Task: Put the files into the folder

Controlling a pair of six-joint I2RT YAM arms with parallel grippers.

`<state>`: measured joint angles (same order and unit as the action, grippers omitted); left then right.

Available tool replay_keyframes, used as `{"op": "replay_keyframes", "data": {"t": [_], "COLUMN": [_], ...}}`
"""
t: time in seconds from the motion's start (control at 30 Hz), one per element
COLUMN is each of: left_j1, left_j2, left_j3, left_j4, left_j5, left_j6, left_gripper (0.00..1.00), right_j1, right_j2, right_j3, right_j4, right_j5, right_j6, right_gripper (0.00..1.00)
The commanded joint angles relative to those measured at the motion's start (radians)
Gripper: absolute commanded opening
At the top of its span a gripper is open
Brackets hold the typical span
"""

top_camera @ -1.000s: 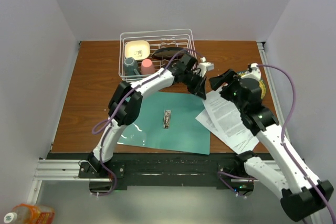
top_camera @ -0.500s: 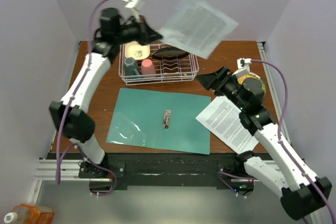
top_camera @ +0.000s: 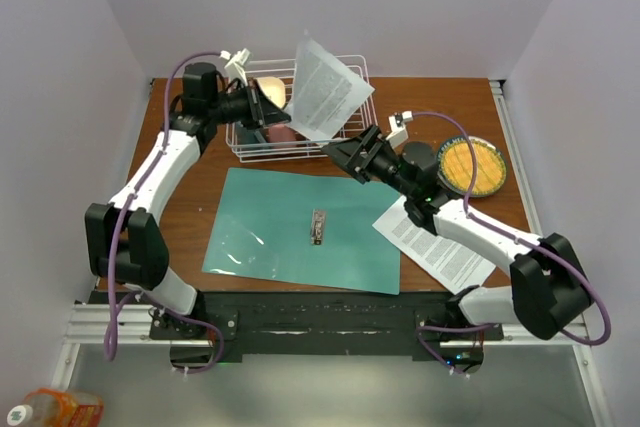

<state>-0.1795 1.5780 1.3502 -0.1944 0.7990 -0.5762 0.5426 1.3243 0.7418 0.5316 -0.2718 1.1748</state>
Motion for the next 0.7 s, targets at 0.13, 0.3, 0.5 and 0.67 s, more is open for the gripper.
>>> {"op": "replay_keyframes", "data": {"t": [0.13,0.3,0.5,0.67], "left_j1": [0.003,0.003,0.009,0.012], "left_j2": [0.028,0.002,-0.059,-0.107], "left_j3": [0.325,0.351,0.129,0.041], "left_j4": [0.11,0.156,0.156,0.104], "left_j5": [0.022,-0.038,-0.054,-0.084], "left_j6": [-0.192,-0.26,-0.337,-0.318], "left_gripper": [0.0,0.0,0.0,0.0], "right_j1": [0.062,0.074,0.132,0.174], "right_j2": [-0.017,0.021,0.027,0.033], "right_j3": [-0.054,-0.03,-0.022,-0.013], "right_j4": [0.065,0.169,0.32,0.338], "right_j5": [0.029,0.022,0.149,0.246], "right_j6": [-0.027,0.104,0.319,0.469], "right_gripper": [0.82,0.82,0.82,0.8]}}
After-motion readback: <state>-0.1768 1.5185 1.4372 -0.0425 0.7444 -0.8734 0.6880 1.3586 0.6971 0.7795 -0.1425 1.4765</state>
